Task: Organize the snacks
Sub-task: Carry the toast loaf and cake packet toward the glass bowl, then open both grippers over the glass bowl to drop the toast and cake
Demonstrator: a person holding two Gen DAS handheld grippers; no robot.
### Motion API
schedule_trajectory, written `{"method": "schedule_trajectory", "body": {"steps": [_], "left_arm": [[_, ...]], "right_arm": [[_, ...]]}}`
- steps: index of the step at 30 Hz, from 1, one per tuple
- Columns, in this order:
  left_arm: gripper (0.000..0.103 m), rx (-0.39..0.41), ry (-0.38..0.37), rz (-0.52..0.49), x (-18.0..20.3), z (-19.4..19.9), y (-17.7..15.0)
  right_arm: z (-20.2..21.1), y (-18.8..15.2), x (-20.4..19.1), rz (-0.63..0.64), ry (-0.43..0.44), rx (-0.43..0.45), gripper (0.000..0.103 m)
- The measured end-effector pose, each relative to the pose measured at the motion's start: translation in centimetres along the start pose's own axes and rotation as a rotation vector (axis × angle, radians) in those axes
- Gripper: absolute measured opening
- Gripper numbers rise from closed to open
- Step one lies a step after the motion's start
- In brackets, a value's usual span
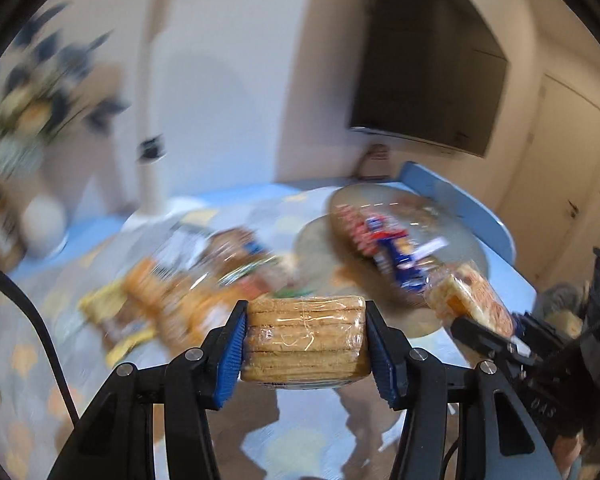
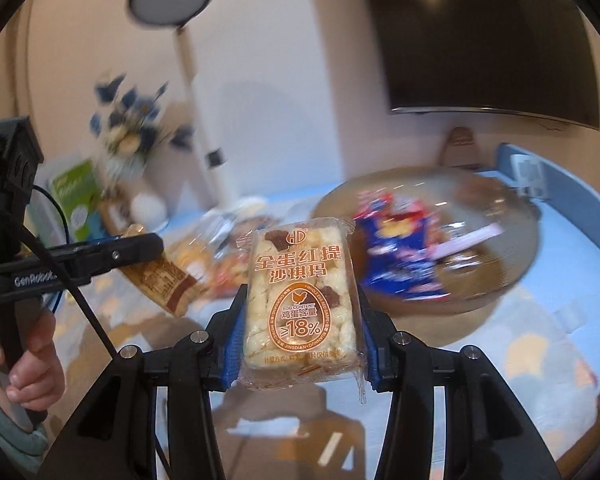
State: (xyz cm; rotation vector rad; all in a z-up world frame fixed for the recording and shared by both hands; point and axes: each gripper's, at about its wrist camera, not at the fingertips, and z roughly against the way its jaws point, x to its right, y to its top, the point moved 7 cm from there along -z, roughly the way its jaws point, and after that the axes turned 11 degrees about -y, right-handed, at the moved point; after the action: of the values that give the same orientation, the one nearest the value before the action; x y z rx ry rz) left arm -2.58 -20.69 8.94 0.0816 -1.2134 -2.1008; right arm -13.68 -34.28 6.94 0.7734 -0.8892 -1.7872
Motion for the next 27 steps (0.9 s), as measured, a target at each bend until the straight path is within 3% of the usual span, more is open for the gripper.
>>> {"method": "schedule_trajectory", "body": {"steps": [8, 16, 22, 27], "left_arm": [[0.053, 0.021, -0.083, 0.046, 1.7, -0.9, 3.5], [0.053, 0.074, -0.159, -0.043, 8.0, -4.2, 9.7], [0.053, 0.065, -0.107, -0.149, 10.9, -10.4, 10.6], [0.056, 0.028, -0.098, -0.172, 11.1, -14.9, 10.6]], "right_arm": [[1.1, 1.7, 5.3, -0.139, 0.026, 0.036, 0.045], [1.5, 6.1, 10.5, -0.23, -0.125, 0.097, 0.045], [-2.0, 7.6, 13.9, -0.303, -0.177, 0.069, 0.046], [-5.5, 7.2, 14.5, -0.292, -0.136, -0.03, 0.057]]}}
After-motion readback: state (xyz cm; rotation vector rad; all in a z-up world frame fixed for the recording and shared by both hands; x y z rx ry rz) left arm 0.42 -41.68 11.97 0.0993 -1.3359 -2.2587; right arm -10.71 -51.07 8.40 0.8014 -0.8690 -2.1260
